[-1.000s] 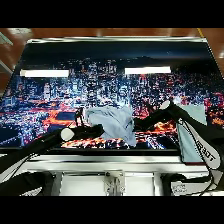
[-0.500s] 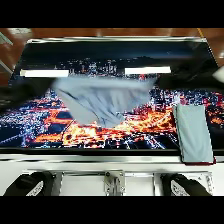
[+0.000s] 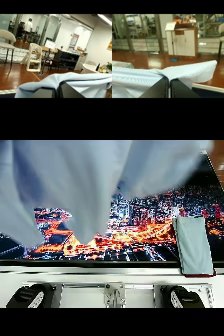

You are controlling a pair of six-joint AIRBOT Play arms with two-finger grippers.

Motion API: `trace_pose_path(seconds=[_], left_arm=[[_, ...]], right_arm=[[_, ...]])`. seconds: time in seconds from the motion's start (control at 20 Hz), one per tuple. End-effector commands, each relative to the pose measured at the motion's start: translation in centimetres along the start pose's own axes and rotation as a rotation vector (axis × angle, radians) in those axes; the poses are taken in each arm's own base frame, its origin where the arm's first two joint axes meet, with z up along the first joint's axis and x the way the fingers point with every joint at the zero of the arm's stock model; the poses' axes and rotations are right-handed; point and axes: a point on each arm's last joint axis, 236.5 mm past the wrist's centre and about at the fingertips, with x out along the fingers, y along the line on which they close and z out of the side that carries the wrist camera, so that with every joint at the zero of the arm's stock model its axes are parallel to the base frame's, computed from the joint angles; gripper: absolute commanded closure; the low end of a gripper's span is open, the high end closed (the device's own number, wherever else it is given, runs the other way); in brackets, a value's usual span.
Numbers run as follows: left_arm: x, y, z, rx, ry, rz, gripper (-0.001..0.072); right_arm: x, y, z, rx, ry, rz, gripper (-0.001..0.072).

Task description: Fold the shirts.

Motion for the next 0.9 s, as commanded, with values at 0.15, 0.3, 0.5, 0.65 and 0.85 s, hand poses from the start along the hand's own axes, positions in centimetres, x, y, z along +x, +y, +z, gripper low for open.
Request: trace_pose_path(seconds=[0.15,0.3,0.5,0.65,0.85], left_arm=[[0.3,5.5,-9.4,0.070,0.381,0.161,0.0666],[0.8,9.4,-18.6,-0.077,0.638,0.222,0.0665],[-1.0,15.1,-32.5,-0.271,0.950,0.342,0.0665],[-1.3,19.0,-40.4,-0.376,1.054,0.427,0.0665],[1.9,23.2,-46.1,-0.499,1.045,0.494,0.0665]], right_arm=[[0.3,-4.2,-7.8,-0.015,0.341,-0.136,0.0651],[4.3,-7.6,-13.1,0.048,0.509,-0.149,0.0651],[10.8,-13.1,-23.6,0.193,0.760,-0.171,0.0651],[16.1,-16.1,-33.3,0.311,0.893,-0.178,0.0651],[21.6,-15.5,-44.7,0.377,0.989,-0.153,0.0651]])
